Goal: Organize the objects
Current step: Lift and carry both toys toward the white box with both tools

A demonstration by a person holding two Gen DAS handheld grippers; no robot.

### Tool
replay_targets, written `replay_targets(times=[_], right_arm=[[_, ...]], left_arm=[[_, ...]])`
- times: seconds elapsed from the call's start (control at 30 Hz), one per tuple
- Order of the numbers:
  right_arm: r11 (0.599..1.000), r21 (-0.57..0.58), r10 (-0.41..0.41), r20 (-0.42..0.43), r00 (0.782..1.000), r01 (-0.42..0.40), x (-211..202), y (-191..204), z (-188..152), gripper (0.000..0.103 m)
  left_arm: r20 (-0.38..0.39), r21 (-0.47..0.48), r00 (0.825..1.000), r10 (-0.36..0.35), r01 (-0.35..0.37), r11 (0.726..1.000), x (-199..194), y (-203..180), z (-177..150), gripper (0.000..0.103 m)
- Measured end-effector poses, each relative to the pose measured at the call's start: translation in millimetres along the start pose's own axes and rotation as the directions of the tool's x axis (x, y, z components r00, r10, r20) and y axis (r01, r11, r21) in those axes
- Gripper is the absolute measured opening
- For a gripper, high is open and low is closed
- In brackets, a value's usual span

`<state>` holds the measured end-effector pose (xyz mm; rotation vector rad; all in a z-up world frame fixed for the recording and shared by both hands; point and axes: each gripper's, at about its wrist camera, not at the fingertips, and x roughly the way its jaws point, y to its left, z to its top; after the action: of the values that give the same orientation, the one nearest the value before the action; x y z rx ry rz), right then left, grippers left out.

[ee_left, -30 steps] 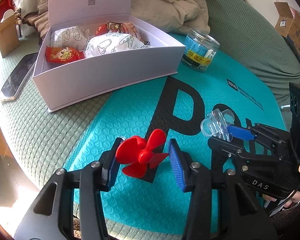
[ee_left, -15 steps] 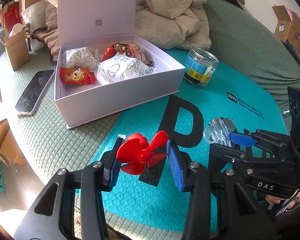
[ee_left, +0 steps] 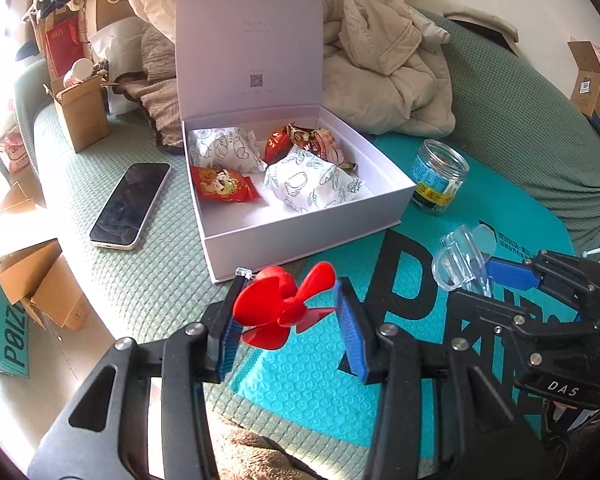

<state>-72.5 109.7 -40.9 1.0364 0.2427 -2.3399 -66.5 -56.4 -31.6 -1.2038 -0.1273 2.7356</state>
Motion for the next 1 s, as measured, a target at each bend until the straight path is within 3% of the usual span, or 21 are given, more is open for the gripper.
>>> replay_targets(times=[0.43,1.0], right_arm=[[0.995,-0.092,0.040,0.025,0.999,-0.037,-7,30,31,0.042],[0.981,-0.194,0.044,0.137,0.990,-0.017,-32,36,92,0.042]], left_arm=[[0.047,0.005,0.993,0.106,-0.106,0.994,-37,26,18,0.042],[0.104,0.036,0.988,0.115,-0.119,0.992,-55,31,65,0.042]])
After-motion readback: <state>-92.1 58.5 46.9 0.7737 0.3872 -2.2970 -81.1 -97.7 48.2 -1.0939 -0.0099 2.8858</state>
